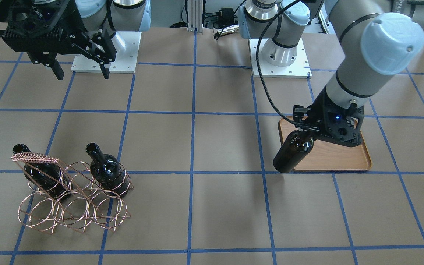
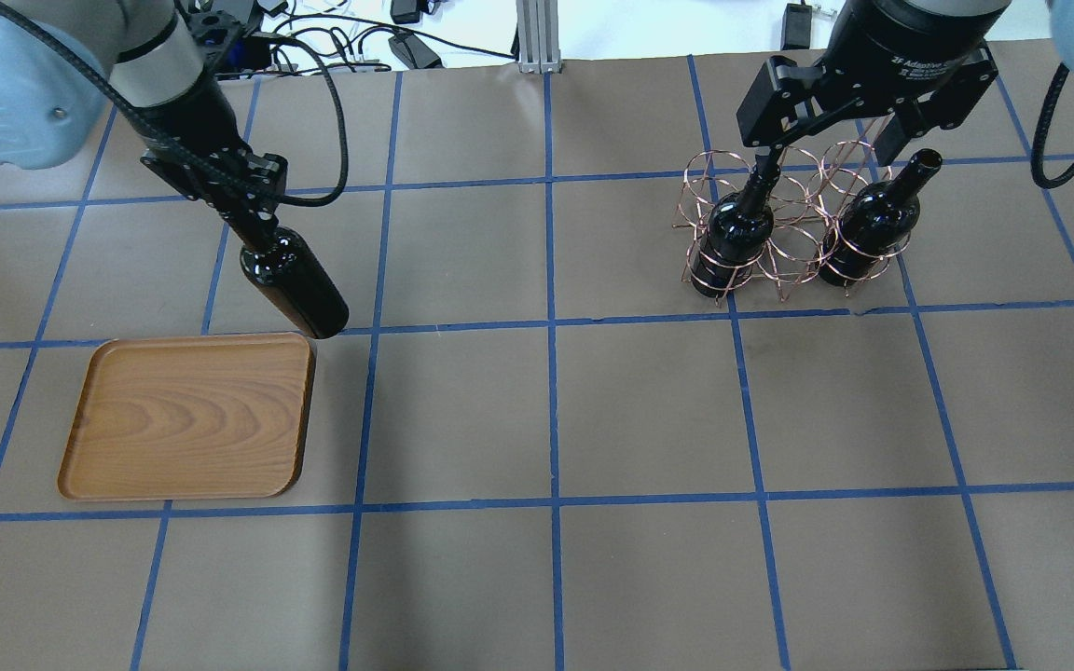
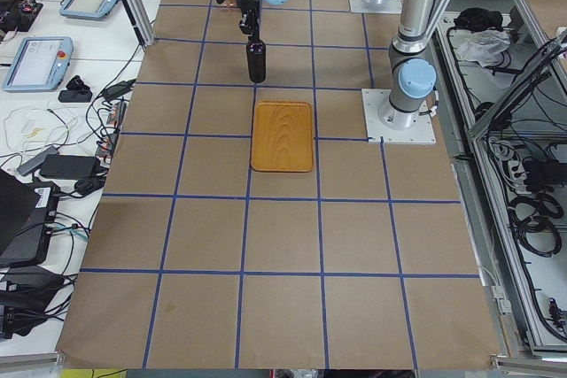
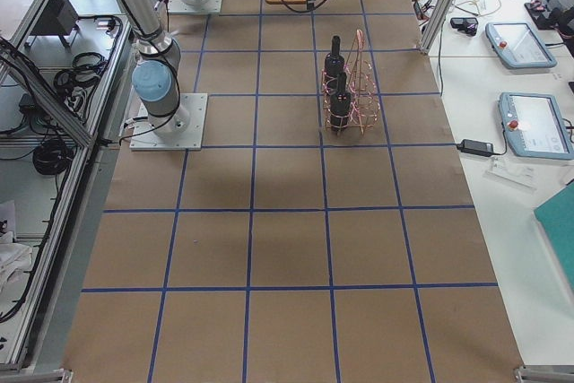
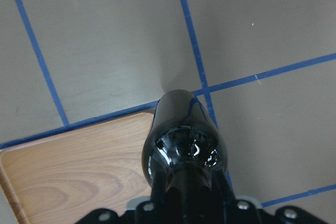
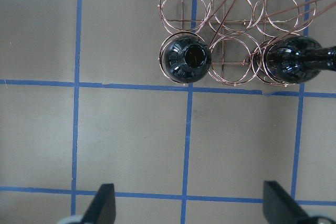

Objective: Take wine from basket and place on tray
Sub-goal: 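Carry the bottle with the left gripper and lower it onto the tray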

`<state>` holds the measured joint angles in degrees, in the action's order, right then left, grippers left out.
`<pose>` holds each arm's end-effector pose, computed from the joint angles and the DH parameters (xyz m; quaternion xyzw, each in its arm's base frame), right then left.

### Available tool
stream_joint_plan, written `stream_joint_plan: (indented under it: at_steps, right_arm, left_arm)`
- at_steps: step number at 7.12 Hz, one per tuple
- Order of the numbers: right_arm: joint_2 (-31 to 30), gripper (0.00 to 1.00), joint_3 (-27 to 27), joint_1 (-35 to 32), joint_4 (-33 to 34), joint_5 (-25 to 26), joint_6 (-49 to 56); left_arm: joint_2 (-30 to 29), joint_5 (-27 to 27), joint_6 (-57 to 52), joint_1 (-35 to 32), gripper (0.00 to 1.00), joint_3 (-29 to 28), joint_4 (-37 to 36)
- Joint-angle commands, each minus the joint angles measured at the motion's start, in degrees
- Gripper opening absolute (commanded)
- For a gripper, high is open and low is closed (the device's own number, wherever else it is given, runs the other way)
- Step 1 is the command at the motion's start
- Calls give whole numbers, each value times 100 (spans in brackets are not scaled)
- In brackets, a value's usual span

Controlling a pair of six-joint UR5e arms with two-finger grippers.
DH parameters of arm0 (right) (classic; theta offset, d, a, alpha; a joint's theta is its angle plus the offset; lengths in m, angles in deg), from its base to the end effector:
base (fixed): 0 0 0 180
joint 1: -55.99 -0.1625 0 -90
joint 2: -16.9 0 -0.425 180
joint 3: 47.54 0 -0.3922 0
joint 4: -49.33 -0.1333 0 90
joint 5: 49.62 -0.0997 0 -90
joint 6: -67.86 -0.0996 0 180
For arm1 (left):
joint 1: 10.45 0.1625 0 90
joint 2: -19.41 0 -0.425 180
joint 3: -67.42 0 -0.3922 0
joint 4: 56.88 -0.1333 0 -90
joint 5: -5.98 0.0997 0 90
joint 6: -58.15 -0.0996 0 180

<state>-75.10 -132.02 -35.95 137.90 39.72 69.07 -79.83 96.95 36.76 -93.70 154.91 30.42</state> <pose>0.1507 -0.4789 0.5501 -0.0278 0.9982 -0.0531 0.0061 -0.0660 -0.5619 0.4297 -0.1276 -0.9912 -0.0362 0.0003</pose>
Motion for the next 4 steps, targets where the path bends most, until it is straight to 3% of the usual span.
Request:
stream_joint_plan:
  at_steps: [1, 4]
  right_arm:
    - [-11, 100, 1, 26, 151, 196, 55]
    - [-20, 100, 1, 0, 169, 269, 48]
  left_arm:
    - [167, 44, -976, 702, 0, 136, 181]
    - [658, 518, -1707, 1362, 0, 1214, -245]
